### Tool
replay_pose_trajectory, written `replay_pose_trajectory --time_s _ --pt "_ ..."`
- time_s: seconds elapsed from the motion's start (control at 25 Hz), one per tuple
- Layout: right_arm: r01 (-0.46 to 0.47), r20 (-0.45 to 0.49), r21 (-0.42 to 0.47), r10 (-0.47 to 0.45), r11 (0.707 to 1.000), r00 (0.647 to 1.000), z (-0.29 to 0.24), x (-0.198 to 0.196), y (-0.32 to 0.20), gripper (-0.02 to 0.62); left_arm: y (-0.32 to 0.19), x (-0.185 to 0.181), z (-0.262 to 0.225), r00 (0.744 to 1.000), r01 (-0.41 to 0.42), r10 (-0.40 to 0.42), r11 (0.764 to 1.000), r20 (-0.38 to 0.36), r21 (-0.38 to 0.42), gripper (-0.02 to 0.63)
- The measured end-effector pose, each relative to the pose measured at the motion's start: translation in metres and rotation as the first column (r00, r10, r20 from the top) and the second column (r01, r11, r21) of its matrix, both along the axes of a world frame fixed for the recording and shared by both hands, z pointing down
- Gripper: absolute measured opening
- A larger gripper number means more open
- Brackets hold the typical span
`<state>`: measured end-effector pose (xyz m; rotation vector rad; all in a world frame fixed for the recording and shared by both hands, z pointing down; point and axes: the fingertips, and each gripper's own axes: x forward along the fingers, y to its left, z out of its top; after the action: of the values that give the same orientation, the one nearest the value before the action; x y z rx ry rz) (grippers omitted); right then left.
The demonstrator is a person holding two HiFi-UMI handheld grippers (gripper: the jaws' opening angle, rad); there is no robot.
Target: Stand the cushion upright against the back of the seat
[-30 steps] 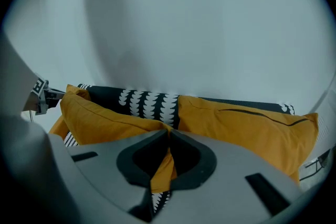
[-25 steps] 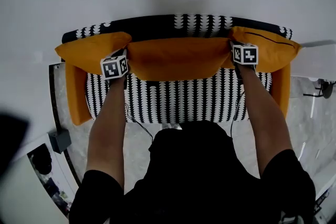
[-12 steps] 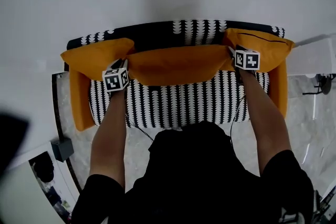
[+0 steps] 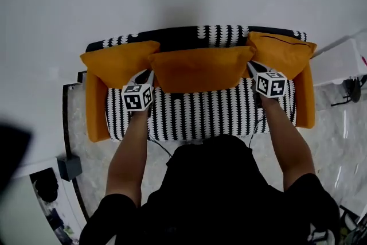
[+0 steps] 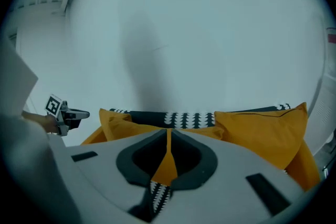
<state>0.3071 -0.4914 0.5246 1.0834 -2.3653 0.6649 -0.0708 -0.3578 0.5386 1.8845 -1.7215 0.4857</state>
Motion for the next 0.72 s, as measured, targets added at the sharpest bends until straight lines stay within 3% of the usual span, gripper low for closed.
replay_pose_trajectory --time_s 0.16,0.28,0.48,0.6,0.72 --pt "0.041 0.125 -0.003 -0.041 0.999 0.991 -0.034 -0.028 0.072 0.043 0.044 0.029 -0.040 0.993 -0.028 0.037 0.996 -0.114 0.084 0.024" --pt "0.063 0.212 0.011 -0.064 0.998 0.975 -0.061 -0.043 0.123 0.040 0.079 0.045 -0.062 0.987 -0.050 0.065 0.993 -0.146 0.105 0.017" --pt "0.118 0.195 0.107 -0.138 0.987 0.971 -0.099 -0.061 0.194 0.035 0.133 0.077 -0.089 0.972 -0.146 0.166 0.981 -0.165 0.128 0.017" --pt "0.132 0.183 0.157 -0.160 0.979 0.970 -0.115 -0.063 0.231 0.035 0.162 0.101 -0.108 0.961 -0.215 0.238 0.963 -0.139 0.162 0.017" --pt "0.131 0.197 0.190 -0.168 0.973 0.966 -0.127 -0.064 0.266 0.037 0.190 0.127 -0.125 0.940 -0.262 0.299 0.941 -0.165 0.212 0.017"
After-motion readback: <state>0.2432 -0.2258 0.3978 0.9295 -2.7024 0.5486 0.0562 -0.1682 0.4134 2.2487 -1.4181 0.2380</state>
